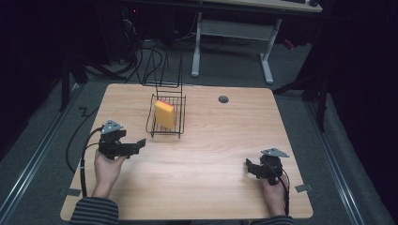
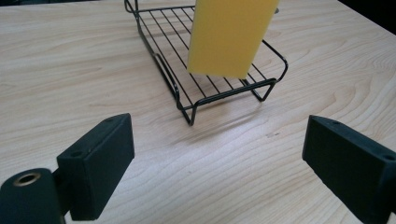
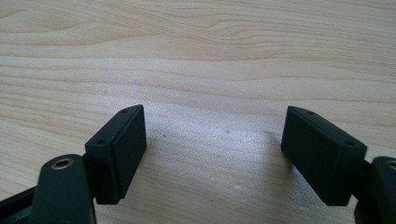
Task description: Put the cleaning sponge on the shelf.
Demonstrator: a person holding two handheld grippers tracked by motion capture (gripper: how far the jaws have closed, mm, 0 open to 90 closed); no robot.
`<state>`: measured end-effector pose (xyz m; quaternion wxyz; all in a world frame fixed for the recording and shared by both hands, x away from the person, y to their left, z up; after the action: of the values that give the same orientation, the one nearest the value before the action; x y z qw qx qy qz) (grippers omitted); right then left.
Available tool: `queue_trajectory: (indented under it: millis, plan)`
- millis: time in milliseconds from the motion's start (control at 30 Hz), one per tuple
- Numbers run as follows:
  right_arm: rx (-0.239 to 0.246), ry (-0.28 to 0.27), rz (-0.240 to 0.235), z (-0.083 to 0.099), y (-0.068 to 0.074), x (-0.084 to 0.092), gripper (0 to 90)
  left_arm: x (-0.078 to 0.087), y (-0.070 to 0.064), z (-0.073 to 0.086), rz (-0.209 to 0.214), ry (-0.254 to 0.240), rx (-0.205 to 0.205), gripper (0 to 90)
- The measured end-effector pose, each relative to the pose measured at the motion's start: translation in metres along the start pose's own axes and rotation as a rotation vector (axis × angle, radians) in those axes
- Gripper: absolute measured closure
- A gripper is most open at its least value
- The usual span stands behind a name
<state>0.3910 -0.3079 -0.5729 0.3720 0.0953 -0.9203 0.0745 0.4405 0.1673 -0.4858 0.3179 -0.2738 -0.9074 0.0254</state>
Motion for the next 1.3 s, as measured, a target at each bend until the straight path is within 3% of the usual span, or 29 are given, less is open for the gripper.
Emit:
queue_trajectory:
  millis: [567, 800, 1100, 1200, 1300]
  plan:
    - [0.0, 0.0, 0.0, 0.0, 0.0, 0.0, 22.5, 0.0, 0.009, 0.036, -0.019, 0.024, 0.019, 12.0]
    - [0.0, 0.0, 0.0, 0.0, 0.0, 0.0, 22.5, -0.007, 0.015, 0.06, -0.061, 0.061, 0.014, 12.6]
    - [0.0, 0.0, 0.0, 0.0, 0.0, 0.0, 22.5, -0.02, 0.029, 0.089, -0.114, 0.124, 0.037, 13.3]
    - [0.0, 0.0, 0.0, 0.0, 0.0, 0.0, 22.5, -0.022, 0.029, 0.091, -0.144, 0.106, 0.002, 13.9]
    - [-0.002, 0.001, 0.0, 0.0, 0.0, 0.0, 22.5, -0.025, 0.026, 0.092, -0.198, 0.127, -0.048, 14.1]
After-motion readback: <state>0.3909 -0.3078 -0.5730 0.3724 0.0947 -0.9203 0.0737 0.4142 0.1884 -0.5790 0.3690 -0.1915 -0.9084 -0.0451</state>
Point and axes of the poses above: each handheld gripper's, and its own axes: x roughly backward along the jaws, z roughly out of its underside, y roughly to its left, the point moved 6 cm from there along -x, roughly forward along the jaws, and after that the axes turned 4 degrees about x, right-handed, at the moved point
